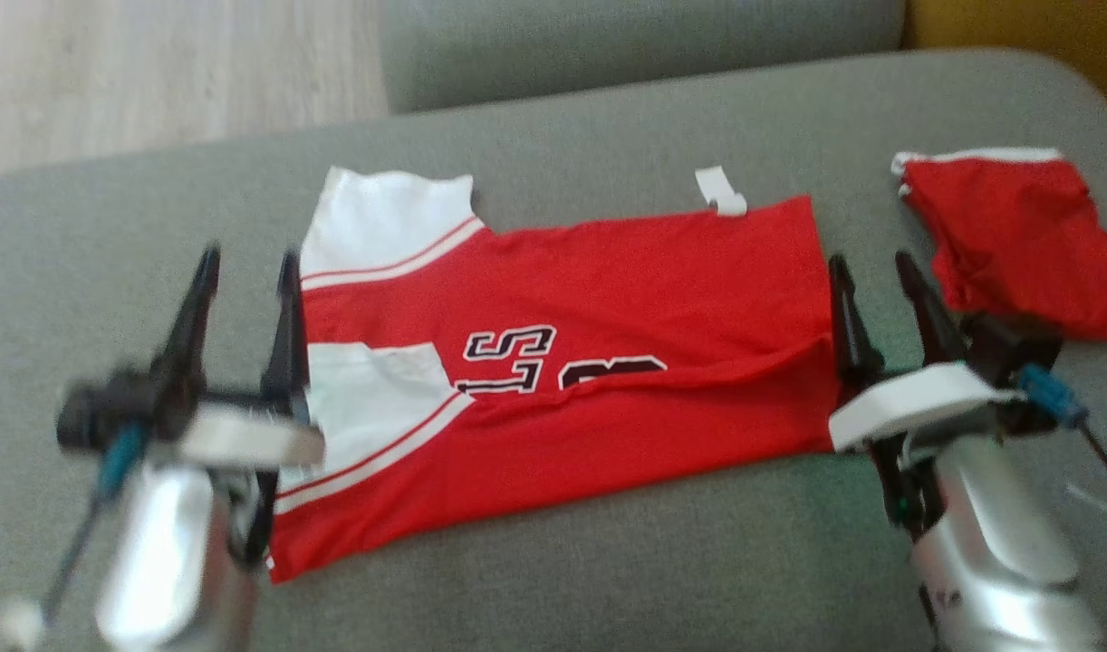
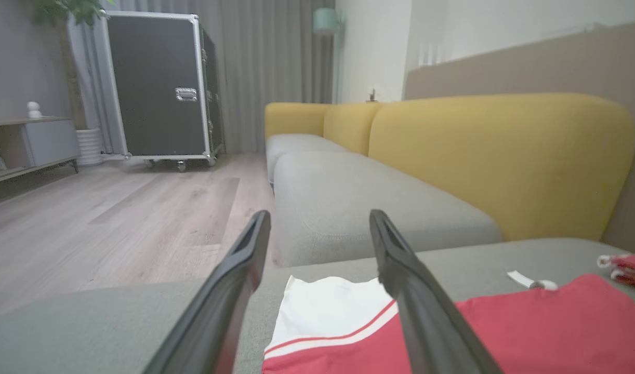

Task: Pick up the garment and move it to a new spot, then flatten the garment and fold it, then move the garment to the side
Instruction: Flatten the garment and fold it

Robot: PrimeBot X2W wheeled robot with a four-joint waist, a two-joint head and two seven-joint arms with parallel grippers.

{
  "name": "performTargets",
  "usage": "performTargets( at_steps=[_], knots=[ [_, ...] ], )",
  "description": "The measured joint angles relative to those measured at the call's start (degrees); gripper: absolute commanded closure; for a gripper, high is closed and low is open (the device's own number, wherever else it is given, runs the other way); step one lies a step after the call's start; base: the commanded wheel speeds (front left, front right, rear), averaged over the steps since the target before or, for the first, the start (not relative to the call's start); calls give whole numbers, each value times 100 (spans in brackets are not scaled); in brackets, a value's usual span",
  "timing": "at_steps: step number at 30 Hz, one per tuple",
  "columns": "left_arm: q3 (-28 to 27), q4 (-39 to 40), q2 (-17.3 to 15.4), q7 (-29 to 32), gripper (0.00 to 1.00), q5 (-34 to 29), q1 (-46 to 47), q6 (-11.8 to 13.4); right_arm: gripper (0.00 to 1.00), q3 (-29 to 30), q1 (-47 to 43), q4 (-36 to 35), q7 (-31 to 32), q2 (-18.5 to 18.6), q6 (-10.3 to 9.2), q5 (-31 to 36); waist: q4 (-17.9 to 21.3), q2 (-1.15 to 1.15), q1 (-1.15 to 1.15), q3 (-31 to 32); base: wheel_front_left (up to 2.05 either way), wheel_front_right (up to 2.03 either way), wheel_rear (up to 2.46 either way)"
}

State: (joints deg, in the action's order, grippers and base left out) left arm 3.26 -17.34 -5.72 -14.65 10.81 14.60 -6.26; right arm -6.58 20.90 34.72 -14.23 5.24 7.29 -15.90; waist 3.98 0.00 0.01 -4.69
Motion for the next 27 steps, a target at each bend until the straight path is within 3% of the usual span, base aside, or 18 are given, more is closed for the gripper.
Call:
performTargets(
  at_steps=[5, 10, 13, 17, 27],
  knots=[
    [680, -1011, -713, 972, 0, -89, 2143, -108, 0, 32, 620, -332, -13, -26, 0, 197, 108, 0, 1, -718, 0, 0, 0],
    [1167, -1868, -1243, 2145, 0, 776, 3605, -132, 0, -55, 1196, -558, -14, -56, 0, 187, 297, 0, 2, -1367, 0, 0, 0],
    [1547, -2293, -1608, 2680, 0, 1087, 4051, -132, 0, -103, 1380, -688, -14, -96, 0, 130, 459, 0, 2, -1717, 0, 0, 0],
    [1979, -2799, -1863, 3398, 0, 1530, 4394, -132, 0, -175, 1473, -846, -14, -122, 0, 130, 691, 0, 1, -2080, 0, 0, 0],
    [2664, -3249, -2273, 3977, 0, 2325, 4846, -132, 0, -87, 1514, -1063, -15, -142, 0, 130, 1017, 0, 0, -2500, 0, 0, 0]
  ],
)
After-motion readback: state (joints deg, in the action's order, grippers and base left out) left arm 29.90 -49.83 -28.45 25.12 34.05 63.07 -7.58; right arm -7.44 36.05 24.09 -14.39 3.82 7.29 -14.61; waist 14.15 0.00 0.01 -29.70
